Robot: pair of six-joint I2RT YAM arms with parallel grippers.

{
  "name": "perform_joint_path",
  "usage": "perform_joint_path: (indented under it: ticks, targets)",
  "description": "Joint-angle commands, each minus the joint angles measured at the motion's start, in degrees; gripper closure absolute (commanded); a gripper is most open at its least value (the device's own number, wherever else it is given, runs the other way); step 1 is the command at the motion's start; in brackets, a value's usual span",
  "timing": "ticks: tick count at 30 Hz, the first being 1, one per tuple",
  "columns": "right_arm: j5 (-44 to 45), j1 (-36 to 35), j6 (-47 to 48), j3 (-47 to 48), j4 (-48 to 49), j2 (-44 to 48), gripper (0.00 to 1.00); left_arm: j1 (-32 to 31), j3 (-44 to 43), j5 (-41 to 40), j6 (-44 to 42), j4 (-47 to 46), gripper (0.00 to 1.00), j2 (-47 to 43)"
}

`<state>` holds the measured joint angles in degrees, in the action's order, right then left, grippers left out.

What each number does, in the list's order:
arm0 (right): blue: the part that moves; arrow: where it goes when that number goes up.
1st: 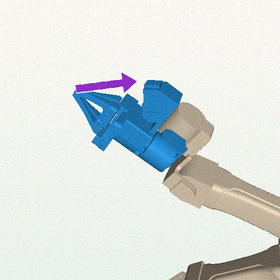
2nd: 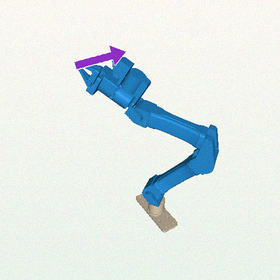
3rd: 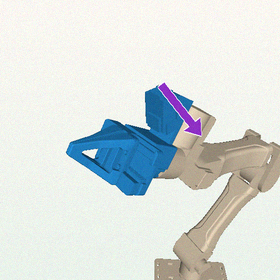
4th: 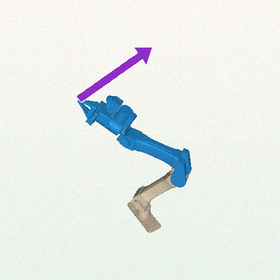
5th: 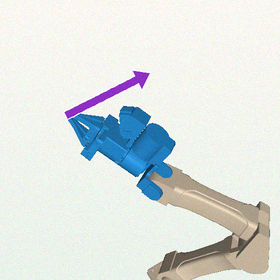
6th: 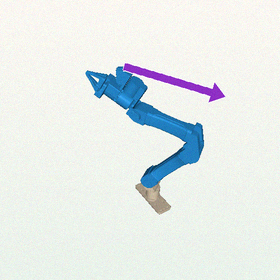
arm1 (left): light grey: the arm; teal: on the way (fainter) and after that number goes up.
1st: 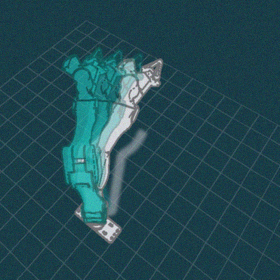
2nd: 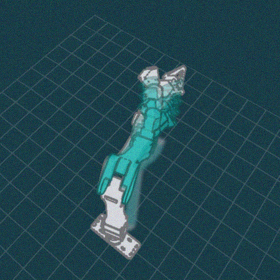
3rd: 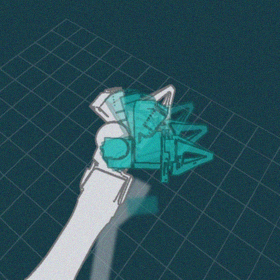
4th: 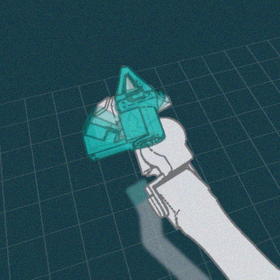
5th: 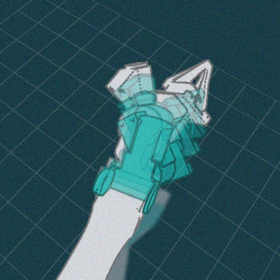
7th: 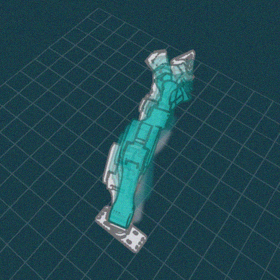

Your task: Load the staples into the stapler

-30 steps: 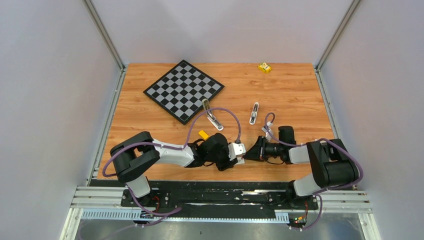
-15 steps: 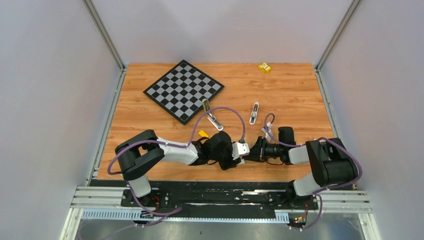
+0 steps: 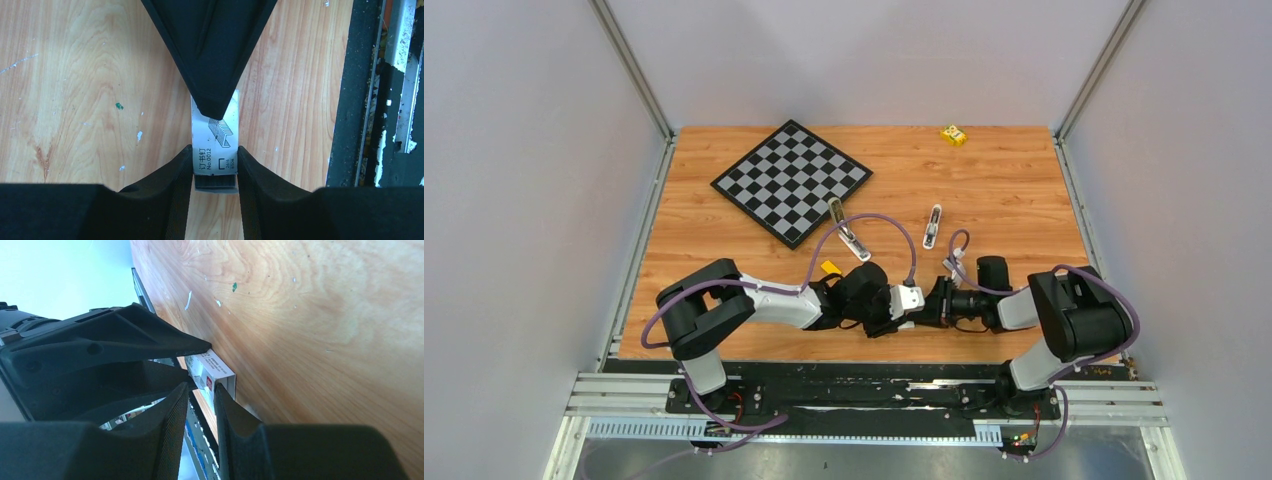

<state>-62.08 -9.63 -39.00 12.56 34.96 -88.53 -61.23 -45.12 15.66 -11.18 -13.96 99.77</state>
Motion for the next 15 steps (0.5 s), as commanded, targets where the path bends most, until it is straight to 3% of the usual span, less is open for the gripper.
perform_joint_path:
  ticks: [1, 8, 15]
  targets:
    - [-2.92, -1.77, -3.21, -1.91, 8.06, -2.31, 0.70, 0.16, 0.65, 0.15, -0.69, 5.17, 0.62, 2.89]
    - [-3.48, -2.16, -7.40, -2.91, 15.94, -5.85, 0.70, 0.15, 0.83, 0.98, -0.20, 4.47, 0.62, 2.93]
    - [-2.91, -1.99, -7.04, -2.69, 15.50, -6.07, 0.77, 0.19, 2.65, -0.83, -0.29, 5.74, 0.55, -0.10]
